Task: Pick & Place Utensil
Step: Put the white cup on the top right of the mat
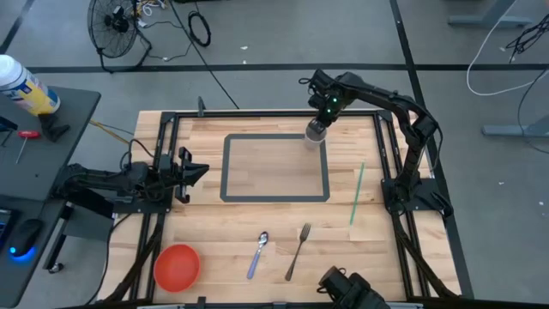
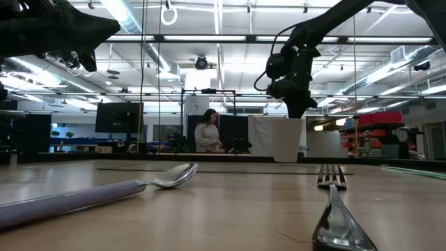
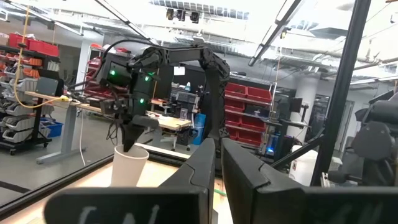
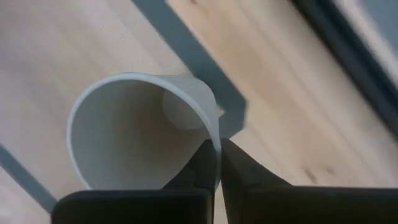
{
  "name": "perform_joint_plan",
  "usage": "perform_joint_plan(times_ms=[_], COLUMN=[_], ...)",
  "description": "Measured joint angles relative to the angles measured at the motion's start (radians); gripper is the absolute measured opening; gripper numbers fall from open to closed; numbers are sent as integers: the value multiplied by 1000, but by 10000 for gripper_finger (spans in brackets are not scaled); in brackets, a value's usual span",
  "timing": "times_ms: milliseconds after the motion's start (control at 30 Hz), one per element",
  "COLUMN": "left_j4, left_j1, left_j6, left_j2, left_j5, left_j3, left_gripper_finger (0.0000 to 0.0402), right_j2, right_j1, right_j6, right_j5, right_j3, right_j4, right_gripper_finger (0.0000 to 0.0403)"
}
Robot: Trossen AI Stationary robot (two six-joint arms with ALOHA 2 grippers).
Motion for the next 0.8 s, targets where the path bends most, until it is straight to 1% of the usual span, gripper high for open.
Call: perform_joint_plan(times_ms=[67,367,633,800], left_j4=[0,0,0,0], left_j1=[0,0,0,0], left_j6=[0,0,0,1], left_j2=[0,0,0,0], left_j5=[0,0,0,0], left_j3=[0,0,0,0], left_gripper_finger=[32,32,32,32], right_j2=[0,-10,-11,-11], right_j1=[-4,-13,-17,-19], right_j6=[5,32,24,33], right_j5=[-33,-43,-20,32], right_j3=[-25,-46,-45,-45], right_j4=[1,58,52,30], right_gripper_finger=[9,10,15,16])
